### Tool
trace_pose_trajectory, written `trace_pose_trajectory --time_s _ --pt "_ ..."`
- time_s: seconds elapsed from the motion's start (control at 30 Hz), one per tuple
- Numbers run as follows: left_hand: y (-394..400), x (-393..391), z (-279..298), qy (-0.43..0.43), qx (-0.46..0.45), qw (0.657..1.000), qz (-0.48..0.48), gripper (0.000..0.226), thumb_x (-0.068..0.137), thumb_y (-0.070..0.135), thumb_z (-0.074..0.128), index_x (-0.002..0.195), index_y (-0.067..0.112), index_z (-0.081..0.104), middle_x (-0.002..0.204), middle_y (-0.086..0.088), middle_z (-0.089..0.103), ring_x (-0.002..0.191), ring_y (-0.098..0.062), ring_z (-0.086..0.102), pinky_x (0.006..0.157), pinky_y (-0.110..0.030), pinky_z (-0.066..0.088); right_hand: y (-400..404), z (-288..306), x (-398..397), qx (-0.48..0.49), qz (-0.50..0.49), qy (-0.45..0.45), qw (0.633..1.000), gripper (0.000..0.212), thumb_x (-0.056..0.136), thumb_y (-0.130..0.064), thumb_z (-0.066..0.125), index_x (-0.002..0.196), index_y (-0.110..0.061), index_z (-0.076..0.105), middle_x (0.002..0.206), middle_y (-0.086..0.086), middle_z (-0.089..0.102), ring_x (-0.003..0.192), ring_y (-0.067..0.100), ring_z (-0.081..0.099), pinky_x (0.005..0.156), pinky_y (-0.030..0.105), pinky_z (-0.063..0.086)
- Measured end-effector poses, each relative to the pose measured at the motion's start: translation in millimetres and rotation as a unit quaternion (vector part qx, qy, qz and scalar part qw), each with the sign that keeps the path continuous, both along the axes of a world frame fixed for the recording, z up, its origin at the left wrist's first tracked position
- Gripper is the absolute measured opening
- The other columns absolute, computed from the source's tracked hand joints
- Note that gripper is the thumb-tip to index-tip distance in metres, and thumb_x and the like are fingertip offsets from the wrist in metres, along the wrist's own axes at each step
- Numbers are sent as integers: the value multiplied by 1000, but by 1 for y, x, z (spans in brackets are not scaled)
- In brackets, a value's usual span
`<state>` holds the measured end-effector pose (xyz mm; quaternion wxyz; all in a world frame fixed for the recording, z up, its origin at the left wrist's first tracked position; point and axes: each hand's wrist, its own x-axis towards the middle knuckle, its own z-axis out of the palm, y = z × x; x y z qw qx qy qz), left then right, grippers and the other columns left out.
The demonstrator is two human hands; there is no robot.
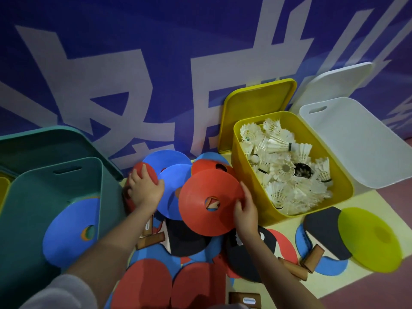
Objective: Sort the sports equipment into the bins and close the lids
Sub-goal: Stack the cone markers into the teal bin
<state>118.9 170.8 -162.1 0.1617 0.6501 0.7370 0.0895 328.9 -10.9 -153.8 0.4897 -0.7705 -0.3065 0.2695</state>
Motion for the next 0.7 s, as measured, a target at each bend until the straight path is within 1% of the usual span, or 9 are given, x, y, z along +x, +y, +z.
trace_pose_trajectory --time_s 0.1,0.13,0.23,0.33,0.4,0.47,0.57,0.63,0.7 --pt "-4 -13 11 -39 54 997 -24 57 91 27 46 145 16 34 145 -15 40 131 -36 36 101 -52 37 3 -8 -1 4 10 1 1000 54 93 -1 44 143 -21 42 146 2 45 135 18 40 110 31 34" --pt "-5 -18 16 -46 67 996 -35 52 93 23 43 145 15 36 143 -14 43 129 -36 40 99 -51 39 3 -9 -2 -2 15 5 1000 53 93 -1 43 143 -20 42 147 3 45 136 19 40 110 30 33" --pt "-12 -36 28 -49 97 992 -61 44 100 20 36 143 13 40 137 -15 51 121 -37 49 93 -48 44 0 -8 -12 -23 30 10 999 54 94 0 44 144 -17 41 147 4 43 136 19 39 100 11 27" --pt "-20 -56 40 -39 121 989 -73 41 101 20 35 140 12 44 129 -18 57 110 -39 56 83 -46 49 -7 -4 -25 -24 42 7 999 55 92 4 44 144 -13 41 146 5 44 135 21 40 95 6 24" --pt "-26 -67 50 -49 152 984 -84 38 101 18 36 136 12 49 122 -18 62 103 -40 60 79 -44 49 -15 -1 -33 -27 46 16 998 55 91 2 46 143 -15 41 144 6 47 132 22 44 97 12 27" --pt "-31 -74 66 -82 185 976 -77 35 101 19 36 131 12 53 113 -18 66 98 -40 61 77 -42 49 -25 5 -42 -23 53 24 998 54 88 -8 46 142 -14 43 142 6 49 130 23 45 98 16 29" --pt "-37 -83 90 -137 224 963 -51 32 101 18 37 125 11 57 103 -20 68 93 -41 62 76 -43 48 -38 8 -55 -29 57 28 998 65 76 -21 39 140 -14 46 140 6 51 130 23 46 100 21 32" --pt "-40 -95 104 -180 236 954 -29 31 101 16 38 123 9 59 106 -20 67 96 -40 62 79 -43 47 -42 10 -64 -36 53 32 997 62 77 -20 40 139 -19 46 137 6 54 128 27 48 104 31 37" --pt "-43 -114 111 -227 243 943 -3 31 101 16 38 122 9 60 110 -18 67 99 -38 61 82 -42 46 -44 17 -74 -38 52 41 997 53 87 -10 44 140 -21 46 137 6 54 127 28 49 105 37 39"
